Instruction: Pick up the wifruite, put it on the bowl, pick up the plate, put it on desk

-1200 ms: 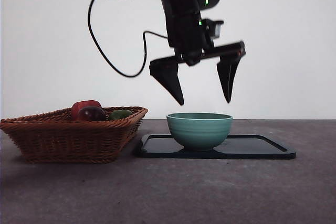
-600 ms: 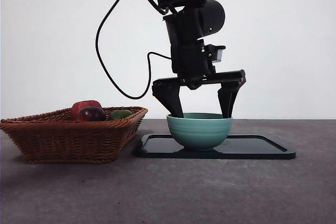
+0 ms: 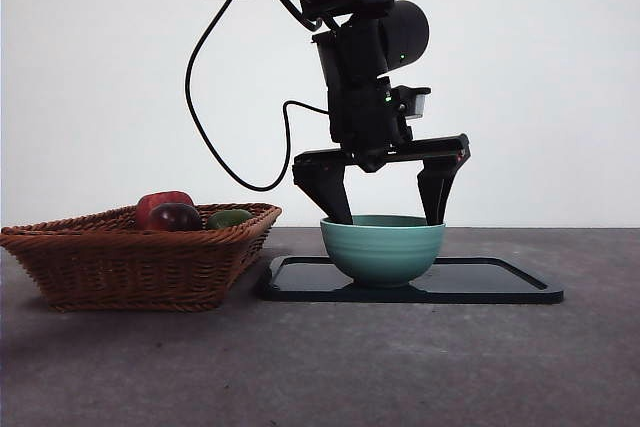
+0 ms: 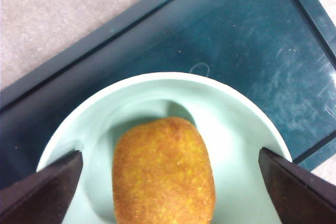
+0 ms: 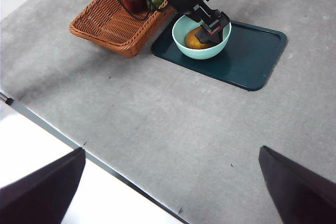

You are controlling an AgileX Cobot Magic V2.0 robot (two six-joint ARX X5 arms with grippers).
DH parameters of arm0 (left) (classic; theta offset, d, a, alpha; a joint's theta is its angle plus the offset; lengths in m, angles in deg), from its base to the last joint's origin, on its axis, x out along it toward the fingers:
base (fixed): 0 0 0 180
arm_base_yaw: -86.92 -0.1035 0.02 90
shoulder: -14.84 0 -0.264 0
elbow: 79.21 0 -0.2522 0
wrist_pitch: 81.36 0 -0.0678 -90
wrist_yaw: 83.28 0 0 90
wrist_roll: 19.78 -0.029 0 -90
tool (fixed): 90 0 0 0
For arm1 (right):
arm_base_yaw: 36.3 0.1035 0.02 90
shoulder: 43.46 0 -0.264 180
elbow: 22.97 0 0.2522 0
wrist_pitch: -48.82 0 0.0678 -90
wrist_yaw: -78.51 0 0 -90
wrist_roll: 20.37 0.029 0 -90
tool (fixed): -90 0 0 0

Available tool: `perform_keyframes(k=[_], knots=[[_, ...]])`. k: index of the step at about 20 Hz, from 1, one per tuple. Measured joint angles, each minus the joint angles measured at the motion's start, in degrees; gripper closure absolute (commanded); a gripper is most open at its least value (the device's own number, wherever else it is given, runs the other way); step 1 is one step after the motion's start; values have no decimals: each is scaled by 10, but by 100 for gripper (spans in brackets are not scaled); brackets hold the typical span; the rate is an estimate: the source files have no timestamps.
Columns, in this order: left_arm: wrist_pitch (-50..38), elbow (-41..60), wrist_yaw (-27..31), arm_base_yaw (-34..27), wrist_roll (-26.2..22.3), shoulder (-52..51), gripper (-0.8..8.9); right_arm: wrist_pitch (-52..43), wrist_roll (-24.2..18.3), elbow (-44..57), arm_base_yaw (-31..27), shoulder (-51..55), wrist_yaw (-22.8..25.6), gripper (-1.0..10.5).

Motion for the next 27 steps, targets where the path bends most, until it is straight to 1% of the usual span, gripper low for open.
perform_keyframes(k=[2,3,6,8,10,13,14,17,19,22,27], knots=[[3,-3,0,0,-1,8,233,0,0,0,0,0,0,344],[3,-6,1,0,-2,10,263,0,0,0,0,0,0,344],[4,-9,1,0,-2,18,436,0,0,0,0,0,0,344],[5,-8,1,0,-2,27,496,0,0,0,0,0,0,344],[8,-7,0,0,-2,29,514,0,0,0,0,0,0,344],[5,-7,0,0,-2,29,586,0,0,0,0,0,0,344],[4,-7,0,0,-2,29,599,0,0,0,0,0,0,344],[7,-7,0,-1,-2,29,598,0,0,0,0,0,0,344],[26,-19,0,-2,-2,29,598,0,0,0,0,0,0,344],[69,-78,0,-3,-2,30,598,0,0,0,0,0,0,344],[188,-205,0,-4,-2,30,598,0,1,0,0,0,0,344]])
